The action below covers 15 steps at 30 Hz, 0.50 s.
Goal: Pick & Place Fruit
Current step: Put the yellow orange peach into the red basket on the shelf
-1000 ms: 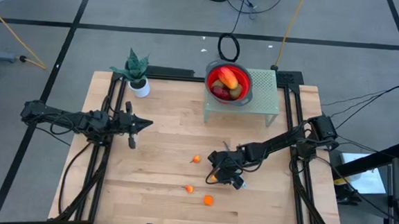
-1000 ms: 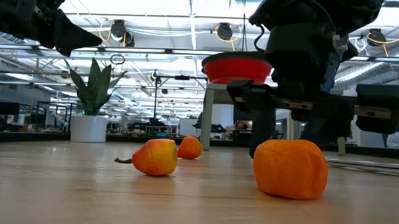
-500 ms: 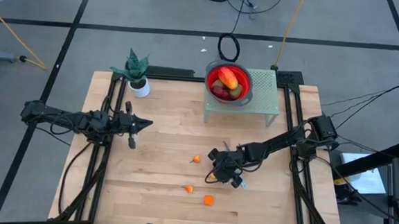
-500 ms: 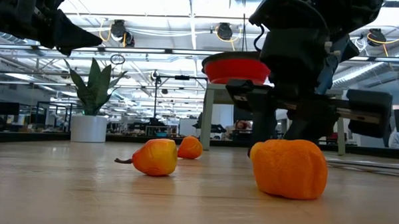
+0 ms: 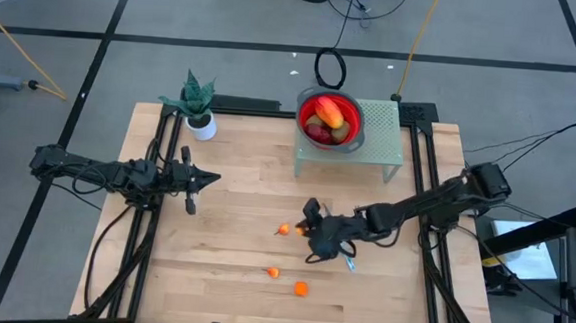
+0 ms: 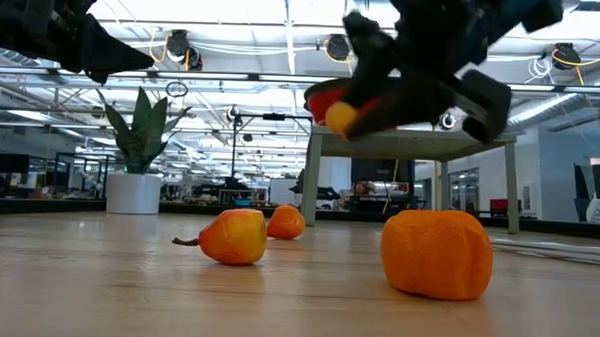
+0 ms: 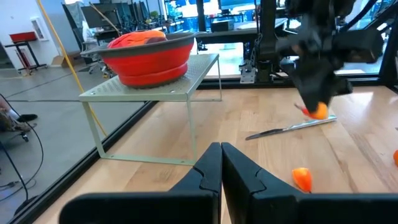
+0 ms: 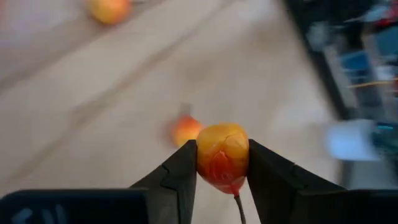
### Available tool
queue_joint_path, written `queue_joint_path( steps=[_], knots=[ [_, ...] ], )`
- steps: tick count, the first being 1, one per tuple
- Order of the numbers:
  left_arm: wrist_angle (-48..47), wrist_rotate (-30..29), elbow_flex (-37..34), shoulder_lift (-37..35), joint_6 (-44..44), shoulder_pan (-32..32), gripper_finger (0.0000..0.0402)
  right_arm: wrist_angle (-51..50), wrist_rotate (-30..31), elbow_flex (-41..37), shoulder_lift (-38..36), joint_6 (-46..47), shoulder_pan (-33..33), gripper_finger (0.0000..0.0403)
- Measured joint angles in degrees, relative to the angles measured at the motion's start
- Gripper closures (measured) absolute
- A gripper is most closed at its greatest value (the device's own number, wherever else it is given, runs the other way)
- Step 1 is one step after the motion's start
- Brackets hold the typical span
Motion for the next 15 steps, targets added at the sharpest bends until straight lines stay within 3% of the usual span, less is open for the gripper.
queue_joint_path(
  steps=[6, 10, 15],
  knots=[
    [0.0, 0.0, 0.0, 0.0, -0.1, 0.0, 0.0392, 2.8, 14.8, -0.1, -4.5, -8.1, 0.4, 0.0288],
    [0.0, 0.0, 0.0, 0.0, -0.4, 0.0, 0.0392, 9.8, 22.9, -0.1, -5.4, -15.5, 0.4, 0.0288],
    [0.0, 0.0, 0.0, 0.0, -2.4, 0.0, 0.0392, 20.0, 27.5, -0.1, -5.4, -27.1, 0.4, 0.0288]
  ],
)
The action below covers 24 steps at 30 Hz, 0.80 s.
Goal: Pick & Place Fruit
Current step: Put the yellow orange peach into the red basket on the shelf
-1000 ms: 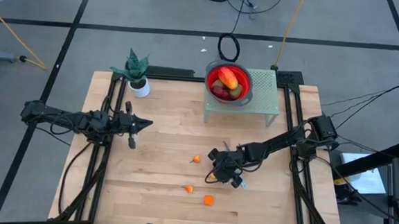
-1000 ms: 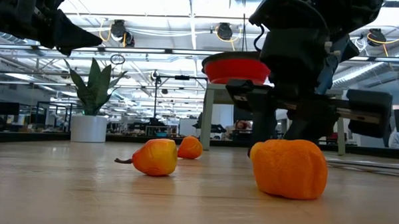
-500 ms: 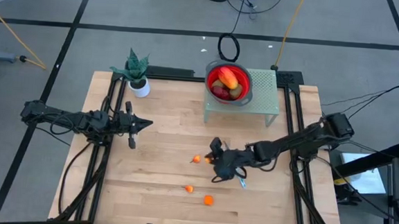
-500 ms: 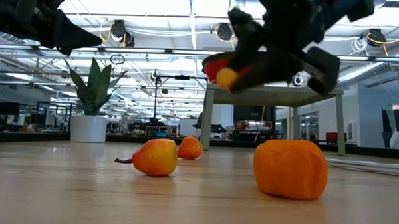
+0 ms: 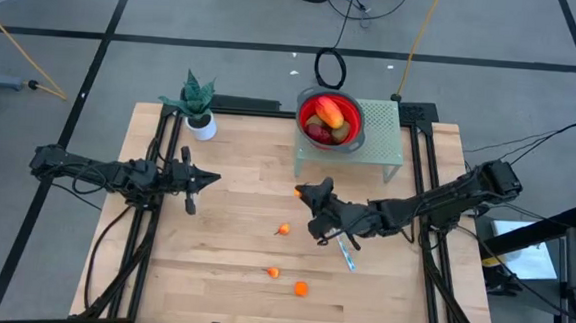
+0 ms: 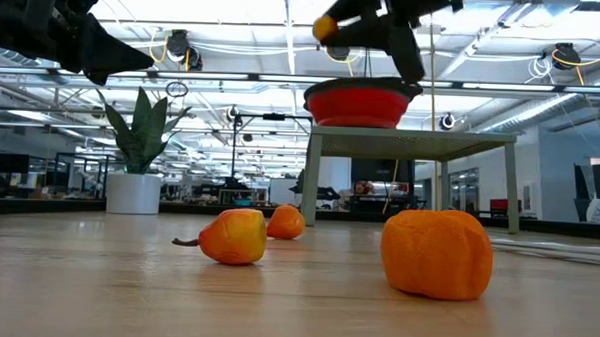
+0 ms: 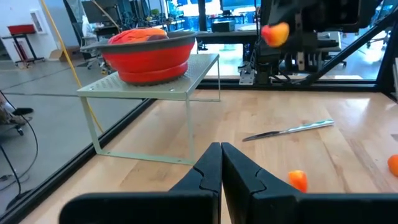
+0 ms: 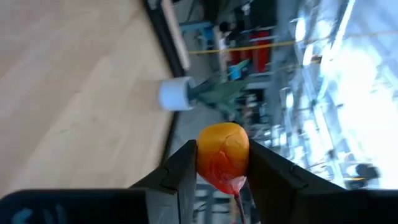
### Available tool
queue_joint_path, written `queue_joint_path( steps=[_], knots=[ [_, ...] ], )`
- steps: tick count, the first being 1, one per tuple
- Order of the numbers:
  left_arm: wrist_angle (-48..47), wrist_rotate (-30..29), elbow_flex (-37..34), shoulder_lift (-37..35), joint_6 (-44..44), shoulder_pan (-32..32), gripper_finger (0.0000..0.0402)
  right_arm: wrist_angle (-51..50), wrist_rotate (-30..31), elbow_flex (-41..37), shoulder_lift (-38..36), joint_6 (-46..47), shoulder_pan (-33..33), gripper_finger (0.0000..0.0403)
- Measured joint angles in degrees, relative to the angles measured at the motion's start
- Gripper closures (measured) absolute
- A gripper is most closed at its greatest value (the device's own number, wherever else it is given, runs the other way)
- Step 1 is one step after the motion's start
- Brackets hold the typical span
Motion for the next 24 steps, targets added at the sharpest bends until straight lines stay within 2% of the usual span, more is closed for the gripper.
queue_joint_path(
  steps=[6, 12, 24],
  knots=[
    [0.0, 0.0, 0.0, 0.0, -0.5, 0.0, 0.0392, 10.3, -0.1, 0.0, 0.0, -9.7, 0.0, 0.0288],
    [0.0, 0.0, 0.0, 0.0, -0.4, 0.0, 0.0392, 17.2, -0.1, 0.0, 0.0, -15.5, 0.0, 0.0288],
    [0.0, 0.0, 0.0, 0.0, 2.2, 0.0, 0.0392, 46.5, -0.5, 0.0, 0.0, -9.6, 1.0, 0.0286]
  ],
)
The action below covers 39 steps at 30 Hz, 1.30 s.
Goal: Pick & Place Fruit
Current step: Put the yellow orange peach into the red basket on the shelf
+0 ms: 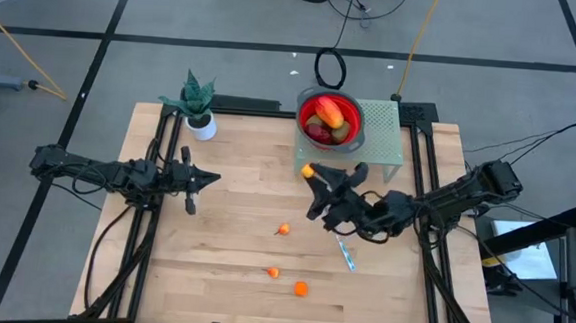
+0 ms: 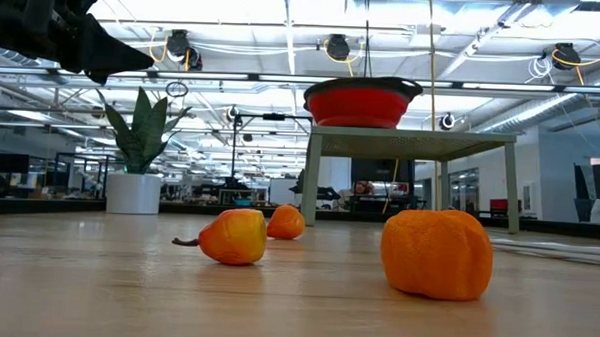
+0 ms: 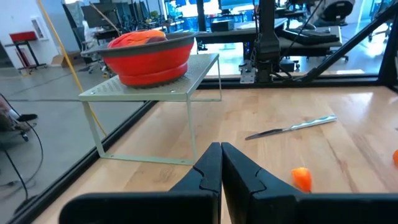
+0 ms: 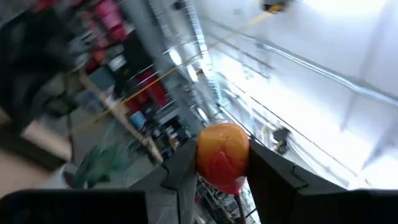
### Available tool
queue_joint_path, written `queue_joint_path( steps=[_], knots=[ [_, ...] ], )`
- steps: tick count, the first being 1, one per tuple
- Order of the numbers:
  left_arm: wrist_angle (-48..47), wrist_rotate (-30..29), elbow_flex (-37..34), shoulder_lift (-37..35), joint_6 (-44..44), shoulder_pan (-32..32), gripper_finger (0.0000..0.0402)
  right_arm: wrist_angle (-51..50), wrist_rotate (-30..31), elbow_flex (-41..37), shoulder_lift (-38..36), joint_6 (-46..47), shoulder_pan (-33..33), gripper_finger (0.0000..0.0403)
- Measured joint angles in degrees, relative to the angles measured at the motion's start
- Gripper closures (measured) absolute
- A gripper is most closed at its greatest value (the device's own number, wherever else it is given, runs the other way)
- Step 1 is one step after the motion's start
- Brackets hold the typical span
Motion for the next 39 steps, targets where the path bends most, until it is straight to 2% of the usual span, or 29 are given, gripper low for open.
queue_joint_path(
  steps=[5, 9, 20, 25, 27, 34, 39],
  knots=[
    [0.0, 0.0, 0.0, 0.0, 0.9, 0.0, 0.0392, 8.1, 0.0, 0.0, 0.0, 5.2, 0.0, 0.0285],
    [0.0, 0.0, 0.0, 0.0, 0.6, 0.0, 0.0392, 11.6, 0.0, 0.0, 0.0, 13.3, 0.0, 0.0286],
    [0.0, 0.0, 0.0, 0.0, 0.4, 0.0, 0.0392, 10.6, 0.2, 0.0, -5.2, 54.0, -2.1, 0.0283],
    [0.0, 0.0, 0.0, 0.0, 0.4, 0.0, 0.0392, 4.3, -0.2, 0.0, -8.9, 70.9, -3.3, 0.0283],
    [0.0, 0.0, 0.0, 0.0, 0.4, 0.0, 0.0392, 0.3, -3.0, 0.0, -10.7, 77.9, -4.0, 0.0283],
    [0.0, 0.0, 0.0, 0.0, 0.2, 0.0, 0.0392, -11.8, -20.0, 0.0, -15.5, 106.0, -8.0, 0.0282],
    [0.0, 0.0, 0.0, 0.0, 0.2, 0.0, 0.0392, -13.9, -31.6, 0.0, -16.4, 121.5, -11.3, 0.0282]
  ],
)
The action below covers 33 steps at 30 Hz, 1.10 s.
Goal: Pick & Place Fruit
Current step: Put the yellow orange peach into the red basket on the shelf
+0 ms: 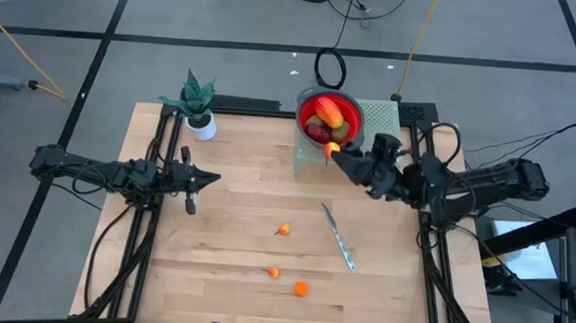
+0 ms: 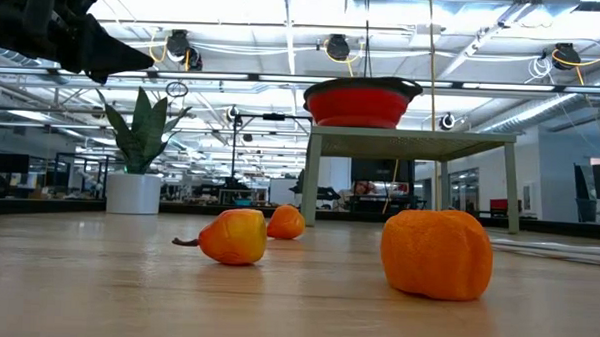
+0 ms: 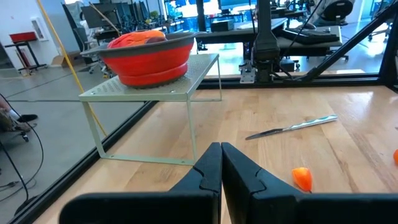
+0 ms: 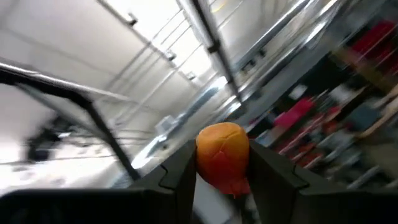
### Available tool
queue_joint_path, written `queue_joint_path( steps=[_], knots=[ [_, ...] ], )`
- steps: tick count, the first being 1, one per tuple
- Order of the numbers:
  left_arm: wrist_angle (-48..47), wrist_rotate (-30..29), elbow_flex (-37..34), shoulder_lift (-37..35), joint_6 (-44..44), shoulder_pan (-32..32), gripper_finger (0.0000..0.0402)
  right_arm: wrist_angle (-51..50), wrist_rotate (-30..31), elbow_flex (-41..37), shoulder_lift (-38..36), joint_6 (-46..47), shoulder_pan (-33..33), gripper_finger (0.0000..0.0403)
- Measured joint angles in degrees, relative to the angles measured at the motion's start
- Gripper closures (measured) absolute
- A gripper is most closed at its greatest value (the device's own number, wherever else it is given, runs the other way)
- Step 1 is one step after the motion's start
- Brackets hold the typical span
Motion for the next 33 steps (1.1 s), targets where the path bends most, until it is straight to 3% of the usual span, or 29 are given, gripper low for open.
queue_joint_path(
  steps=[4, 8, 17, 26, 33],
  knots=[
    [0.0, 0.0, 0.0, 0.0, 0.0, 0.0, 0.0392, 0.3, -12.6, 0.0, 0.0, 7.6, -2.5, 0.0282],
    [0.0, 0.0, 0.0, 0.0, -0.4, 0.0, 0.0392, 0.8, -24.0, 0.0, 0.0, 8.6, -3.6, 0.0282],
    [0.0, 0.1, 0.0, 0.0, -1.5, 0.0, 0.0392, 13.7, -41.3, 0.0, 0.0, 8.2, -3.5, 0.0282],
    [0.0, 0.1, 0.0, 0.0, -1.5, 0.0, 0.0392, 28.3, -51.1, 0.0, 0.0, 8.2, -3.5, 0.0282],
    [0.0, 0.1, 0.0, 0.0, -1.5, 0.0, 0.0392, 26.9, -52.4, 0.0, 0.0, 8.4, -3.5, 0.0282]
  ],
)
